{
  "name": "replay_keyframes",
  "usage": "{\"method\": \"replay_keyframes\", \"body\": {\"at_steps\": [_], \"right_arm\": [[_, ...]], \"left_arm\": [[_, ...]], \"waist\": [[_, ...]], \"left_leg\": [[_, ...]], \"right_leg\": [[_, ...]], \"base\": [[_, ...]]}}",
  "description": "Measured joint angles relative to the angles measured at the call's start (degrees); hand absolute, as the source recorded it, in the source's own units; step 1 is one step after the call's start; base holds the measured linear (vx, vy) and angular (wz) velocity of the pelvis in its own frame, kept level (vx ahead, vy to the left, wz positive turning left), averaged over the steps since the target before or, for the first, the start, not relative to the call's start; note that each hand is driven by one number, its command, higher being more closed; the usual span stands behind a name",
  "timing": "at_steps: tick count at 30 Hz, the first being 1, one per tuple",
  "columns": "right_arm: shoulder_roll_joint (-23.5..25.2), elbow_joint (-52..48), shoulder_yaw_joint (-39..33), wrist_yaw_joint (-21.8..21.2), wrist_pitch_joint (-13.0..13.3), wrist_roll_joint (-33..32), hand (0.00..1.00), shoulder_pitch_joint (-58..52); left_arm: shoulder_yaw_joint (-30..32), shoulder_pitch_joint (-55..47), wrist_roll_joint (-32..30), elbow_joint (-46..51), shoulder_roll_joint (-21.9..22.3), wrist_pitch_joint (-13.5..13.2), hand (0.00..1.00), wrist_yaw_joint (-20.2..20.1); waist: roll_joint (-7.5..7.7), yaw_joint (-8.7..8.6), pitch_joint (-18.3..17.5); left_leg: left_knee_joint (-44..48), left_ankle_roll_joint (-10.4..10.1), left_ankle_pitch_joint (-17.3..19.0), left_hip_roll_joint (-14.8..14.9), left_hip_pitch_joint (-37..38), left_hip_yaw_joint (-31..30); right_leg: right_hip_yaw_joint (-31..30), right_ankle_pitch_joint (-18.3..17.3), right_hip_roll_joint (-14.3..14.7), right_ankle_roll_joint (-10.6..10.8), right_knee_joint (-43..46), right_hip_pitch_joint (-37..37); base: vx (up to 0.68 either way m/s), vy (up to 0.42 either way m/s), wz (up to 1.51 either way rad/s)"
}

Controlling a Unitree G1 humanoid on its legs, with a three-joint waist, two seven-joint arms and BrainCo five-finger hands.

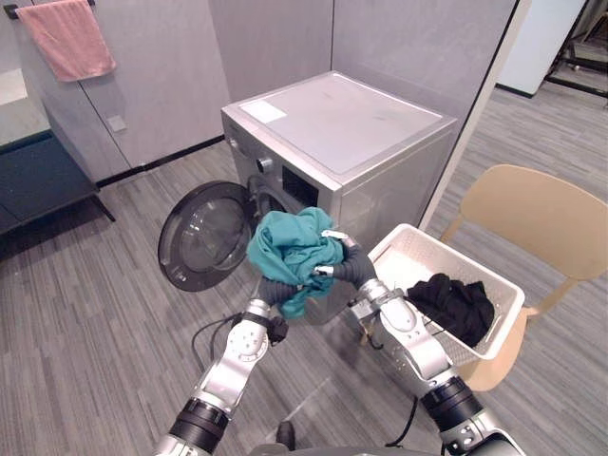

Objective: Pick up the laundry basket with both hands and put the clothes into the washing machine.

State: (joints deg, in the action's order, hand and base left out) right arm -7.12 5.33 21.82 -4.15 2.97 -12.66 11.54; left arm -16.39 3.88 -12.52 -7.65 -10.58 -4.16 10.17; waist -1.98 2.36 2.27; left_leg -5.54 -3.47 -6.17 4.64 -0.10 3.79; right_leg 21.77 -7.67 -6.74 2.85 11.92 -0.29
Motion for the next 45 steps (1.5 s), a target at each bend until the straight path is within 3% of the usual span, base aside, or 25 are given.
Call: {"method": "replay_keyframes", "body": {"at_steps": [5, 11, 17, 20, 21, 23, 24, 25, 26, 27, 28, 30, 32, 34, 35, 36, 37, 39, 41, 44, 45], "right_arm": [[0.60, -0.01, -1.31, 0.11, 0.08, 11.20, 0.00, -5.02], [-0.14, -0.12, -9.71, 1.50, 0.53, 24.72, 0.00, -9.97], [-1.62, -0.03, -15.79, 3.03, 0.50, 30.64, 0.00, -16.75], [-1.73, 3.64, -18.10, 4.02, 0.42, 32.89, 0.00, -18.24], [-1.76, 7.38, -19.72, 4.66, 0.13, 33.62, 0.00, -18.36], [-1.84, 13.24, -21.85, 5.71, -1.30, 33.74, 0.00, -18.09], [-1.94, 16.70, -22.87, 6.66, -1.89, 33.77, 0.00, -18.16], [-2.06, 18.48, -23.61, 7.01, -1.96, 33.77, 0.00, -18.01], [-2.35, 22.12, -24.04, 7.71, -2.40, 33.82, 0.00, -17.27], [-3.31, 25.32, -24.76, 7.95, -2.88, 33.91, 0.00, -16.63], [-3.48, 26.87, -25.34, 8.02, -3.24, 34.05, 0.00, -16.09], [-1.37, 32.71, -25.89, 8.98, -3.98, 34.04, 0.00, -13.69], [0.32, 34.62, -25.89, 9.27, -4.06, 34.06, 0.00, -12.07], [0.26, 36.66, -25.95, 9.30, -4.29, 34.03, 0.00, -11.73], [0.20, 36.75, -25.95, 9.30, -4.65, 34.02, 0.00, -12.49], [0.17, 36.63, -25.92, 9.34, -4.81, 34.02, 0.00, -13.48], [0.09, 36.52, -25.66, 9.32, -4.96, 33.97, 0.00, -15.00], [0.73, 36.52, -25.21, 9.21, -5.51, 33.45, 0.00, -16.45], [1.30, 36.37, -25.24, 9.23, -5.58, 32.93, 0.00, -16.63], [1.28, 35.91, -25.40, 9.45, -5.61, 32.04, 0.00, -16.45], [1.25, 35.94, -25.41, 9.48, -5.60, 30.96, 0.00, -16.48]], "left_arm": [[5.94, -3.75, 0.00, 0.04, 2.54, 0.13, 1.00, 0.02], [13.93, -9.27, -0.65, 0.07, 4.25, 0.16, 1.00, 0.31], [21.25, -13.65, -0.55, -5.61, 4.08, 0.80, 1.00, 1.67], [23.93, -14.04, 0.80, -11.24, 3.90, 1.76, 1.00, 1.92], [24.10, -13.86, 1.67, -12.65, 3.84, 2.34, 1.00, 1.92], [24.15, -14.04, 2.09, -13.46, 3.88, 2.81, 1.00, 1.92], [24.51, -13.76, 2.68, -15.24, 4.11, 3.20, 1.00, 1.92], [24.86, -13.20, 2.90, -16.37, 4.44, 3.37, 1.00, 1.90], [25.91, -12.29, 2.90, -18.32, 5.56, 3.83, 1.00, 1.91], [26.05, -12.79, 2.90, -20.04, 6.05, 3.97, 1.00, 2.00], [26.12, -13.07, 2.88, -20.75, 5.96, 4.04, 1.00, 1.98], [28.54, -13.55, 2.87, -23.25, 5.43, 4.45, 1.00, 2.07], [29.85, -14.63, 2.79, -25.00, 5.09, 5.12, 1.00, 2.23], [30.03, -16.33, 2.73, -26.79, 5.57, 5.70, 1.00, 2.15], [30.03, -17.16, 2.73, -26.84, 5.73, 6.12, 1.00, 2.12], [30.07, -18.44, 2.72, -26.82, 5.66, 6.20, 1.00, 2.18], [30.07, -18.72, 2.60, -26.49, 5.47, 6.37, 1.00, 2.30], [30.09, -18.82, 2.03, -26.34, 4.41, 6.50, 1.00, 2.35], [30.46, -18.63, 1.65, -25.71, 3.56, 6.51, 1.00, 2.39], [29.94, -16.36, 1.65, -25.75, 3.49, 6.68, 1.00, 2.33], [29.18, -14.84, 1.65, -25.75, 3.68, 6.72, 1.00, 2.30]], "waist": [[1.26, -0.04, -0.88], [1.28, -0.09, -0.92], [1.36, 0.00, -1.17], [2.10, 0.15, -0.90], [2.52, 0.08, -0.60], [2.68, 0.45, -0.15], [2.77, -0.11, -0.16], [3.36, -0.06, 0.38], [3.12, 0.23, 1.28], [2.07, 0.05, 1.92], [0.82, 0.00, 2.01], [2.79, 0.31, 3.63], [4.19, 0.63, 4.63], [5.00, 1.60, 5.44], [5.03, 1.49, 5.59], [5.09, 1.42, 5.89], [4.57, 0.89, 6.44], [3.76, -0.88, 7.57], [5.02, -1.78, 9.01], [5.59, -3.27, 9.92], [5.36, -4.56, 10.95]], "left_leg": [[-0.23, 0.01, -0.03, 0.20, -0.03, -0.38], [-0.28, -0.10, -0.12, 0.24, -0.09, -0.58], [-0.28, -0.47, 0.10, 0.31, -2.82, -1.83], [0.08, -0.65, -1.40, -0.38, -6.10, -4.04], [0.11, -0.75, -2.43, -0.95, -7.84, -5.92], [-0.28, 1.10, -1.28, -1.17, -10.40, -5.22], [-0.27, 5.10, 1.59, -0.59, -11.81, 1.21], [0.38, 5.49, 1.85, -0.45, -12.16, 5.59], [0.90, 5.47, 1.77, 0.05, -12.36, 15.36], [2.67, 5.37, 0.32, 1.01, -11.36, 20.59], [2.56, 3.85, -2.50, 1.28, -10.76, 20.75], [3.69, 4.51, -1.74, -0.54, -10.73, 17.91], [6.06, 5.03, 0.85, -1.94, -11.11, 16.96], [10.34, 5.53, 6.41, -3.94, -11.27, 16.88], [11.21, 6.02, 7.54, -5.02, -10.58, 16.55], [11.79, 6.57, 8.55, -5.87, -9.56, 16.00], [12.13, 7.14, 9.49, -6.04, -8.15, 14.40], [11.77, 7.46, 10.13, -5.63, -6.70, 11.00], [9.77, 7.47, 10.21, -5.69, -4.22, 9.92], [9.49, 7.10, 11.56, -5.84, -3.60, 8.20], [8.85, 6.68, 12.08, -5.82, -2.32, 6.47]], "right_leg": [[0.06, -0.19, 0.55, -0.27, -0.30, 0.05], [0.18, -0.25, 0.68, -0.35, -0.54, 0.12], [0.89, -1.59, 0.54, 0.20, 0.30, -1.81], [3.08, -3.06, -0.08, -0.43, 3.91, -5.25], [5.65, -4.28, -1.14, -0.61, 6.06, -6.41], [10.87, -5.46, -3.07, -1.02, 7.53, -7.08], [14.44, -4.93, -3.92, -0.79, 5.78, -6.30], [16.07, -4.73, -4.85, -0.68, 5.32, -6.01], [18.63, -4.74, -6.65, -0.66, 5.89, -5.37], [21.49, -4.89, -6.49, -0.40, 6.18, -3.97], [22.49, -5.15, -6.38, 0.01, 6.37, -2.99], [23.56, -5.11, -7.67, 1.17, 5.43, -0.48], [23.61, -5.90, -9.70, 2.89, 6.61, 0.40], [22.10, -6.98, -14.65, 4.39, 14.01, -0.19], [20.14, -6.49, -17.32, 3.58, 19.08, -1.08], [16.62, -4.92, -19.62, 0.65, 25.35, -3.02], [8.82, -1.08, -19.95, -5.36, 33.22, -7.37], [-1.16, -3.34, -14.52, -1.72, 39.41, -12.40], [-4.47, -6.45, -9.35, -0.72, 38.04, -17.96], [-2.60, -5.09, -4.83, 0.67, 23.36, -23.90], [-2.27, -0.71, -2.83, 1.55, 10.97, -23.65]], "base": [[0.05, -0.024, -0.01], [0.04, -0.009, 0.01], [0.00, -0.011, 0.10], [0.04, -0.035, 0.43], [0.02, -0.054, 1.04], [-0.01, -0.044, 1.27], [0.02, -0.004, 1.27], [0.08, 0.053, 1.56], [0.14, 0.119, 1.42], [0.18, 0.135, 1.29], [0.21, 0.108, 1.15], [0.18, 0.073, 0.86], [0.11, 0.077, 0.42], [0.11, 0.146, 0.14], [0.18, 0.210, 0.25], [0.19, 0.188, 0.42], [0.23, 0.168, 0.56], [0.25, 0.098, 0.71], [0.22, 0.033, 0.39], [0.24, -0.018, 0.30], [0.33, -0.069, 0.69]]}}
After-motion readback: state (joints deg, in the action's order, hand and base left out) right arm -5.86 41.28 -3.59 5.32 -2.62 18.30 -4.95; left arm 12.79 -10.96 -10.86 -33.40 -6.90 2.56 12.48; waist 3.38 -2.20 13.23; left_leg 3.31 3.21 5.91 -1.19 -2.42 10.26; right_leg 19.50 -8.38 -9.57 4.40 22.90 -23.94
